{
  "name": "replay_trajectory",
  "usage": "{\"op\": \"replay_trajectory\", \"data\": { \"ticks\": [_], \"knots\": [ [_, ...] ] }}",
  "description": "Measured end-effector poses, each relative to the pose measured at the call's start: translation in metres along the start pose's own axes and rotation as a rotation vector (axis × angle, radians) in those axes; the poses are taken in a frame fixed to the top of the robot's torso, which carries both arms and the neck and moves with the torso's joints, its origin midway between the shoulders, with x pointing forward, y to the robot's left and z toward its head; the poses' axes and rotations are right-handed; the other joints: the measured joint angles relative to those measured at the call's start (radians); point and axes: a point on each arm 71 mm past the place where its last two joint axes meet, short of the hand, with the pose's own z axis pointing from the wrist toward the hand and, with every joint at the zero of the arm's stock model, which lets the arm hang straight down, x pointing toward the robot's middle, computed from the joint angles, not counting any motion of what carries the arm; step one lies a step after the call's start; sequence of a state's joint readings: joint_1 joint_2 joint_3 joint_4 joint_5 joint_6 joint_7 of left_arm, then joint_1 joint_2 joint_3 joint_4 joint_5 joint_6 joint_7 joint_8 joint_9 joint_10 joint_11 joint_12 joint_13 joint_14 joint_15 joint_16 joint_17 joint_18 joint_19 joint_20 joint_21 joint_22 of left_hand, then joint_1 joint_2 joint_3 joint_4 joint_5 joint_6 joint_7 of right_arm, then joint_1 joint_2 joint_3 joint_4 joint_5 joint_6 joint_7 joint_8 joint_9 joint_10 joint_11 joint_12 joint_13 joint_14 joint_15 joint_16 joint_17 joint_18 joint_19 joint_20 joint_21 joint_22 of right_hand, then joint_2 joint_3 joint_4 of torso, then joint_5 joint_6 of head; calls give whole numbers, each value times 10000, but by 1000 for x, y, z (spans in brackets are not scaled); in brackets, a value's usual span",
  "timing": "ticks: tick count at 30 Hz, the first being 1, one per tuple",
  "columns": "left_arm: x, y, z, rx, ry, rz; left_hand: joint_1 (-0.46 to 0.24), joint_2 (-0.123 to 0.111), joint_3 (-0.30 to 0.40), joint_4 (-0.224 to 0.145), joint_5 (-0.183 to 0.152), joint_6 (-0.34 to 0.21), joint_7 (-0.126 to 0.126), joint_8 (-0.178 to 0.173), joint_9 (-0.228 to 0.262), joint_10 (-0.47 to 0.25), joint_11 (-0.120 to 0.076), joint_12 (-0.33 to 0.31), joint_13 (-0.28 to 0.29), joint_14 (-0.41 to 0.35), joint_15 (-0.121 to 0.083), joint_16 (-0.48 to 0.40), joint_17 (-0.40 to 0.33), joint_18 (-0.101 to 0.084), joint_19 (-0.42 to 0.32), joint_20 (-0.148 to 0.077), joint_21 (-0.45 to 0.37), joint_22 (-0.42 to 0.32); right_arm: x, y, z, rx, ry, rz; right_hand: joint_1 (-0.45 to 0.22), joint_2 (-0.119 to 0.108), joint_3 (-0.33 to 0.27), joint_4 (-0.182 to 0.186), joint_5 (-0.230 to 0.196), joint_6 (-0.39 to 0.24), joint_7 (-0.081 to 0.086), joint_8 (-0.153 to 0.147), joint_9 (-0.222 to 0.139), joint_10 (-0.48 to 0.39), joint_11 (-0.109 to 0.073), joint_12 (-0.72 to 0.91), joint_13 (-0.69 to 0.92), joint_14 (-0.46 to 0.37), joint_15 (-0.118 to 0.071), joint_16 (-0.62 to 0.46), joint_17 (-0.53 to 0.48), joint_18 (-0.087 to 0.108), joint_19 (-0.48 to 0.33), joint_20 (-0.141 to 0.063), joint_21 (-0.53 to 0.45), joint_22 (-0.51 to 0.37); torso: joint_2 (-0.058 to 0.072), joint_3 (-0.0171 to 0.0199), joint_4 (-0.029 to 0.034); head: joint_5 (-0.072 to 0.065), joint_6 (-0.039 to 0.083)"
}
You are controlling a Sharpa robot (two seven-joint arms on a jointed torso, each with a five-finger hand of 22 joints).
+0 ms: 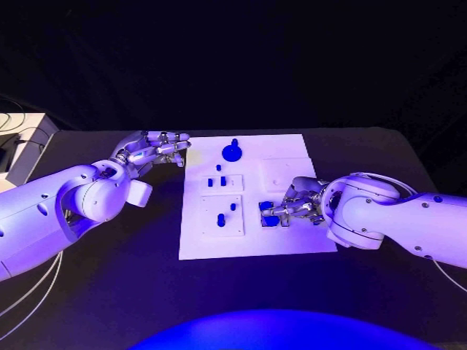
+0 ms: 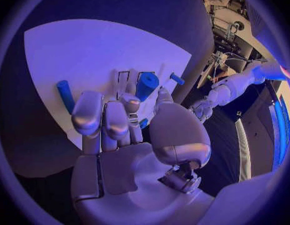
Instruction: Assemble the parts on the task board
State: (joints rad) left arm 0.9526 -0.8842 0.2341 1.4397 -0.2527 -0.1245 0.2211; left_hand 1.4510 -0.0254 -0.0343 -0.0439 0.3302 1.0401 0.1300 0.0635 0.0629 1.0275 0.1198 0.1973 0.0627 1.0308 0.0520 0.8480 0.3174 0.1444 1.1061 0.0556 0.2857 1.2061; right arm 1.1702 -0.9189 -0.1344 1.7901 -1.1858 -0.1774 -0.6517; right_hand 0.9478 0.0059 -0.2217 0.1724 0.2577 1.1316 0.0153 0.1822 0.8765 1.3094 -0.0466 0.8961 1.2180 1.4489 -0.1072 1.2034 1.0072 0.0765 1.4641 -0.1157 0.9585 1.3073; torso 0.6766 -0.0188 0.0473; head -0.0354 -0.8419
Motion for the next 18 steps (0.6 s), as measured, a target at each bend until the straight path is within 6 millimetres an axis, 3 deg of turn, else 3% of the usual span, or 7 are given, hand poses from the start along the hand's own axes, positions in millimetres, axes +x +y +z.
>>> {"op": "replay_trajectory", "data": {
  "ticks": [4,6,8,14,18],
  "knots": [
    [0,0,0,-4,2,-2,0,0,0,0,0,0,0,0,0,0,0,0,0,0,0,0,1,1,0,0,0,14,-2,-5,-4,-113,46,96,600,220,316,-778,-188,0,0,75,40,0,0,32,20,0,0,0,6,0,0,0,39,5,-3,-1,0,-3,7],
    [0,0,0,-7,3,-3,0,0,0,0,0,0,0,0,0,0,0,0,0,0,0,0,1,1,0,0,0,17,-3,-6,-6,-225,96,152,779,81,784,-1164,-390,0,0,76,75,9,-8,60,31,0,0,0,6,0,0,0,39,8,-2,-1,0,-3,8],
    [0,1,0,-14,-1,-5,0,0,0,0,0,0,0,0,0,0,0,0,0,0,0,0,1,1,0,0,0,17,-3,-7,-7,-304,147,196,859,1,973,-1343,-328,0,0,136,95,36,-35,60,33,0,0,0,6,-1,0,0,39,8,-3,0,0,5,11],
    [-1,2,-1,-50,-18,-11,0,0,0,0,0,0,0,0,0,0,0,0,0,0,0,0,1,1,0,0,0,16,-2,-12,-11,-451,346,346,738,-222,1246,-1257,-333,0,0,151,107,36,-34,98,57,0,0,0,5,-1,0,0,78,7,-3,2,0,13,15],
    [-1,4,-1,-79,-24,-17,0,0,0,-1,0,0,0,0,0,0,0,0,0,0,0,0,2,1,0,0,0,16,-2,-13,-12,-537,453,442,738,-222,1315,-1190,-335,0,0,151,110,36,-34,98,58,0,0,0,5,-1,0,0,78,6,-3,4,1,12,19]
  ]
}}
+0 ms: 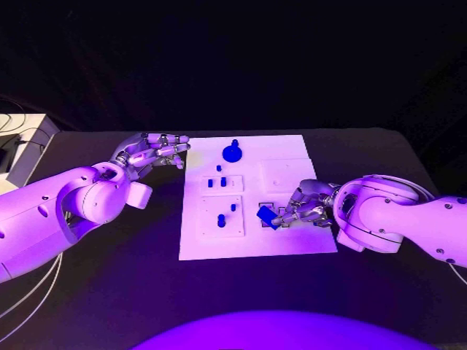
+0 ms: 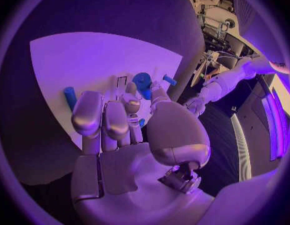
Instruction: Assemble the parts on the task board
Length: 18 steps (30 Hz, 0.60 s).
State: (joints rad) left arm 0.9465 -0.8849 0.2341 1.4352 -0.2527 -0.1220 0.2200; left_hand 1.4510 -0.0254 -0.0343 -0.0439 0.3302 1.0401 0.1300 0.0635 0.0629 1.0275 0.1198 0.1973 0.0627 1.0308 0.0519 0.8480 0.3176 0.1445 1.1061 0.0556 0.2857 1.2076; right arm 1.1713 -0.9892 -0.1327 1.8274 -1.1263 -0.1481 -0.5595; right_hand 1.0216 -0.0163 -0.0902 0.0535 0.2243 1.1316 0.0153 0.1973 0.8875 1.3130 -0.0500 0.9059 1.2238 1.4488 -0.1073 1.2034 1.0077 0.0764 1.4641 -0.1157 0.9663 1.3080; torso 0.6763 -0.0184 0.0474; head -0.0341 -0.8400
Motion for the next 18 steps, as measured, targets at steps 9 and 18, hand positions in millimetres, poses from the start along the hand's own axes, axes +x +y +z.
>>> {"op": "replay_trajectory", "data": {
  "ticks": [9,18],
  "knots": [
    [0,1,0,-36,-2,-6,0,0,0,0,0,0,0,0,0,0,0,0,0,0,0,0,1,0,0,0,0,14,1,0,-1,-171,130,174,2,3,66,-12,435,31,-32,0,25,38,-37,63,17,0,0,0,8,0,0,0,69,-1,5,-8,9,-23,20],
    [-1,1,0,-50,2,-7,0,0,0,0,0,0,0,0,0,0,0,0,0,0,0,0,-3,0,0,0,0,29,1,3,3,-224,134,228,115,361,-172,-249,466,65,-66,0,25,73,-71,63,32,0,0,0,26,0,0,0,113,-3,5,-20,10,-54,24]
  ]
}}
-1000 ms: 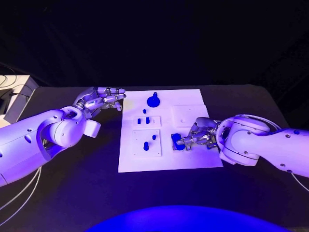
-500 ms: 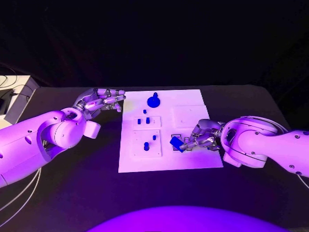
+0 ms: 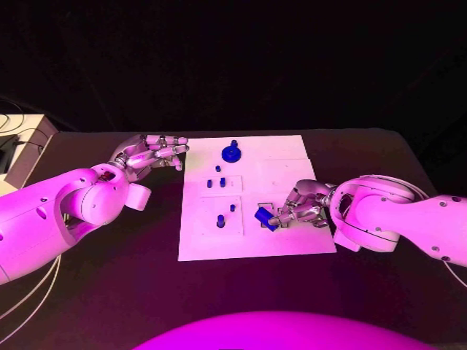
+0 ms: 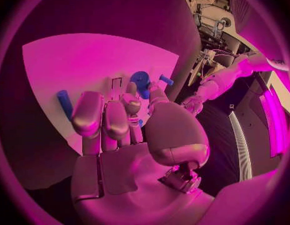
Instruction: Assemble the parts on the task board
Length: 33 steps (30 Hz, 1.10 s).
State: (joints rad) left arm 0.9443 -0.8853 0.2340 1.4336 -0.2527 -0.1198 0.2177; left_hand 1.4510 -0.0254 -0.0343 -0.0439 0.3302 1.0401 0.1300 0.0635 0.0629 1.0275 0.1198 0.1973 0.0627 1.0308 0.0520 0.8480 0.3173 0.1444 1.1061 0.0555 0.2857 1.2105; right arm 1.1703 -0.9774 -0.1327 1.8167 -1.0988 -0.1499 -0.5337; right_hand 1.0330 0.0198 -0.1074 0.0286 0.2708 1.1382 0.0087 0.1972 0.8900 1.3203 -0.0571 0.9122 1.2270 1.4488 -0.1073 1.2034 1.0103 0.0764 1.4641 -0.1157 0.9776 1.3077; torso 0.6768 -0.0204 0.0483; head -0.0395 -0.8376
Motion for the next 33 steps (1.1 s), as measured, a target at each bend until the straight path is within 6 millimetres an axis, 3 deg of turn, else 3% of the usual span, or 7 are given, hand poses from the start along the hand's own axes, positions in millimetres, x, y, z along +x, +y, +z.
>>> {"op": "replay_trajectory", "data": {
  "ticks": [3,10,14,19,20,24,33],
  "knots": [
    [0,0,0,-4,-3,2,0,0,0,0,0,0,0,0,0,0,0,0,0,0,0,0,-4,0,0,0,0,0,0,0,1,7,-16,0,-57,162,-125,-125,0,0,0,0,0,0,0,0,0,0,0,0,0,0,6,-5,0,0,0,1,2,-3,-7],
    [0,0,0,-9,-7,5,0,0,0,55,0,0,0,0,0,0,0,0,0,0,0,0,-4,0,0,0,-41,-1,0,4,3,-58,-35,-81,-68,169,-157,-147,0,0,0,0,-10,0,0,0,11,0,0,0,0,-1,41,-41,0,-1,-2,-3,2,-4,-8],
    [-1,0,0,-11,-7,5,-5,5,0,56,0,0,0,0,0,0,0,0,0,0,0,0,-4,0,0,0,-41,-1,1,6,5,-137,-104,-263,-394,-180,-165,211,-266,0,0,0,-50,0,1,0,19,0,0,0,-1,0,41,-41,0,-2,-3,-2,1,-8,-7],
    [-1,0,-1,-15,-13,9,-39,40,0,55,0,0,0,0,0,-37,37,0,0,0,0,0,-4,0,0,0,-41,-2,0,9,5,-241,-327,-699,-526,-1491,692,2083,-676,0,0,-49,-99,-22,22,-1,19,0,0,0,-2,-1,41,-41,0,-3,-4,-1,0,-9,0],
    [-1,0,-1,-16,-15,10,-39,40,0,55,0,0,0,0,0,-37,37,0,0,0,0,0,-4,1,0,0,-41,-2,-1,9,5,-266,-388,-816,-463,-1600,688,2331,-676,0,0,-49,-99,-21,22,-1,19,0,0,0,-2,0,41,-41,0,-3,-4,0,0,-9,0],
    [-1,0,-1,-25,-21,14,-39,39,-27,83,0,0,0,0,0,-37,37,0,0,0,0,0,-3,1,0,0,-41,-2,-3,10,6,-346,-660,-1312,-500,-1688,553,2574,-676,0,0,-49,-99,-21,22,-1,18,0,0,0,12,0,41,-40,0,-3,-3,0,1,-10,0],
    [-2,0,-1,-42,-26,17,-39,39,2,112,0,-20,20,0,0,-37,37,0,0,0,0,0,-5,0,6,0,-66,-3,-6,11,4,-493,-1110,-2084,-528,-1716,381,2595,-595,35,36,-49,-99,-21,22,-1,16,0,0,0,43,0,40,-40,0,5,-3,7,2,-2,13]
  ]
}}
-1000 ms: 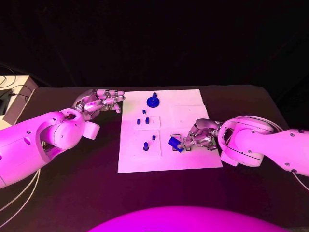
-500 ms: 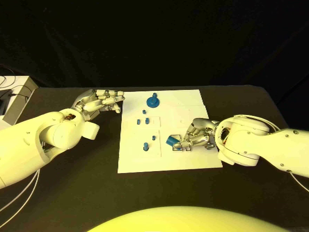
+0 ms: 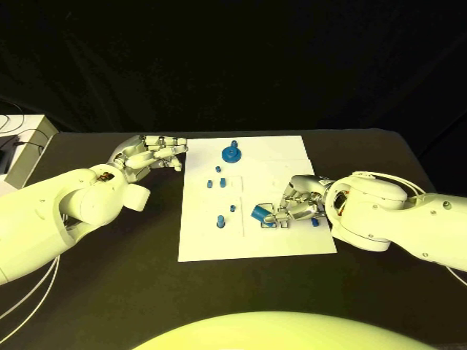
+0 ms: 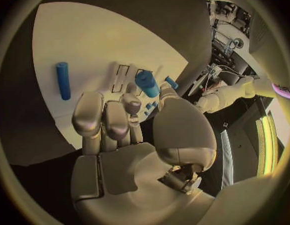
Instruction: Assemble the parts on the task board
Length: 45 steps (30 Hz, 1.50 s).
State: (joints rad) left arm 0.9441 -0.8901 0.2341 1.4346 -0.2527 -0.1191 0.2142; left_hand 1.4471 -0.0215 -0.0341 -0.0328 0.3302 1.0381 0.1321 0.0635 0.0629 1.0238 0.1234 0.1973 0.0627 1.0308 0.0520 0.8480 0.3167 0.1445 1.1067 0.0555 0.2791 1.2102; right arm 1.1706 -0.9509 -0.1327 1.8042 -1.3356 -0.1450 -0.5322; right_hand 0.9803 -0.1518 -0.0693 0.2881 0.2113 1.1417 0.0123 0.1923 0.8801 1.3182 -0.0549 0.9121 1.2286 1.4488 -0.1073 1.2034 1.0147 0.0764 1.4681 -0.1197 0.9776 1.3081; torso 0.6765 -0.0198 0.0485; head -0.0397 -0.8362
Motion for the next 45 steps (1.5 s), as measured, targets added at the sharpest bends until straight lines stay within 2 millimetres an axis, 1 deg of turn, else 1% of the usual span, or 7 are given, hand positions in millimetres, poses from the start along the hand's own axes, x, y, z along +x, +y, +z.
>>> {"op": "replay_trajectory", "data": {
  "ticks": [7,9,18,23,28,41,45],
  "knots": [
    [0,0,0,-13,-2,2,0,0,13,12,0,-18,18,0,0,0,0,0,0,0,0,0,-9,-1,66,0,-46,-2,-2,6,-2,-383,-437,-659,-217,-496,-287,65,40,0,0,-50,-33,-17,17,-40,-11,0,0,0,29,0,-1,1,0,-1,3,7,0,16,6],
    [0,0,0,-14,-3,1,0,0,13,12,0,-18,18,0,0,0,0,0,0,0,0,0,-10,-1,66,0,-46,-2,-3,9,-2,-536,-559,-864,-260,-553,-314,71,40,0,0,-50,-39,-35,35,-76,-26,0,0,0,39,0,-1,1,0,-1,3,6,0,18,8],
    [0,0,0,-22,14,-6,0,0,-30,55,0,-18,17,0,0,0,0,0,0,0,0,0,-9,-1,66,0,-46,-3,-3,29,3,-1316,-1069,-1875,-260,-552,-314,71,77,0,0,-88,-70,-35,35,-76,-38,0,0,0,62,1,-2,1,0,-3,3,-6,5,9,1],
    [0,0,0,-31,18,-7,0,0,-30,55,0,-105,104,0,0,0,0,40,0,0,0,0,-8,0,65,0,-46,-3,-3,36,8,-1496,-1266,-2437,-260,-552,-314,71,77,0,0,-88,-71,-35,35,-77,-38,0,0,0,81,0,-2,2,0,-3,3,-13,11,7,-12],
    [0,0,0,-41,22,-6,0,0,-30,55,0,-143,67,0,0,0,-1,40,0,0,0,0,-8,0,65,0,-46,-3,-3,39,12,-1506,-1363,-3110,-312,-605,-313,71,77,0,0,-88,-82,-70,70,-117,-50,0,0,0,80,0,-2,2,0,-4,3,-24,15,24,-26],
    [0,1,-1,-67,20,-1,0,0,-30,54,0,-143,67,0,0,1,-1,40,0,0,0,0,-15,-1,65,0,-47,-5,-1,43,18,-1415,-1387,-4344,-310,-602,-251,64,193,-1,0,-88,-82,-70,70,-117,-50,0,0,0,110,0,-2,2,0,-6,-3,-8,1,70,-42],
    [0,1,-1,-74,22,-1,0,0,-30,54,0,-143,67,0,0,1,-1,40,0,0,0,0,-15,-1,65,0,-47,-5,0,44,19,-1411,-1383,-4555,-163,-445,-129,56,346,-1,-1,-88,-82,-70,70,-117,-50,0,0,0,121,0,-2,2,42,-7,-3,-3,-4,74,-42]
  ]
}}
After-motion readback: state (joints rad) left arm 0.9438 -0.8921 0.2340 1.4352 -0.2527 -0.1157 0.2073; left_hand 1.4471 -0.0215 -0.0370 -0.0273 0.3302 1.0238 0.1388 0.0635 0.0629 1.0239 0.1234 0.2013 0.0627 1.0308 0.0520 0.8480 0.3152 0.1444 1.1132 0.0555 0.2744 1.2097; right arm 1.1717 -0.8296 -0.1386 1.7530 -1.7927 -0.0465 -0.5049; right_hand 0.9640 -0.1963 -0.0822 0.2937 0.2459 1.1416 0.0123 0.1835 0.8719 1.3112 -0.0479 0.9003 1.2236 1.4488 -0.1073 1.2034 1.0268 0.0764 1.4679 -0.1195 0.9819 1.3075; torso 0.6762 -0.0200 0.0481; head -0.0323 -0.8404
